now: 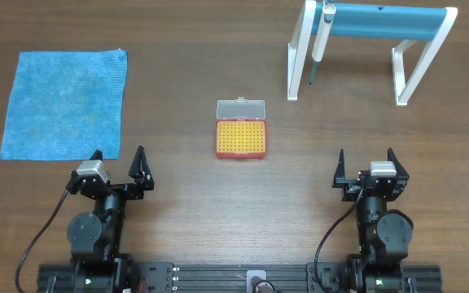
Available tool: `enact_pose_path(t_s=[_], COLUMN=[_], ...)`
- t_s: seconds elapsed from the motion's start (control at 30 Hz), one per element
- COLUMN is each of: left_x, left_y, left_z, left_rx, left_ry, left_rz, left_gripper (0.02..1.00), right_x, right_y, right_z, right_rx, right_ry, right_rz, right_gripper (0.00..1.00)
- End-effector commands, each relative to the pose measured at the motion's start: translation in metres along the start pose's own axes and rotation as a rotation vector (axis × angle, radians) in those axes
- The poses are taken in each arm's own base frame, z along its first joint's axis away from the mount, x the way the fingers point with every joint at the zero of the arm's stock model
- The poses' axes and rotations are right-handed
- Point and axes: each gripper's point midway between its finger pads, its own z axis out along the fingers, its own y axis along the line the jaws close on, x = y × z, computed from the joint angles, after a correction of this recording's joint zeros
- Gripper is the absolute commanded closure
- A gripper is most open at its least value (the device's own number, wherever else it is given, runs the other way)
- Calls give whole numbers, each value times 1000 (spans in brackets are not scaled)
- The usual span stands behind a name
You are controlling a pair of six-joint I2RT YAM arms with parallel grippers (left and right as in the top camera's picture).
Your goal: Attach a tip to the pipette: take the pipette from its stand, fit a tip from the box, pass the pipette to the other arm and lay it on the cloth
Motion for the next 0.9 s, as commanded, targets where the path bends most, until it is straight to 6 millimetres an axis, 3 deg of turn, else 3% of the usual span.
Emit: enact_pose_path(t_s=[0.03,0.5,0.67,0.9], left_x=[1,1,1,1], left_y=[1,1,1,1], left_z=[0,0,0,0], left_rx=[-7,-8,-7,-7], left_ry=[-1,-1,-1,-1], left_rz=[13,13,13,13], left_gripper=[34,34,31,31], right_x=[-1,5,-12,-45], right_y=[7,8,6,16], right_z=[-1,4,17,55], right_rx=[-38,-45,-54,-145], right_ry=[-10,75,169,262], right_rz=[4,141,142,152], right_gripper=[62,62,60,60])
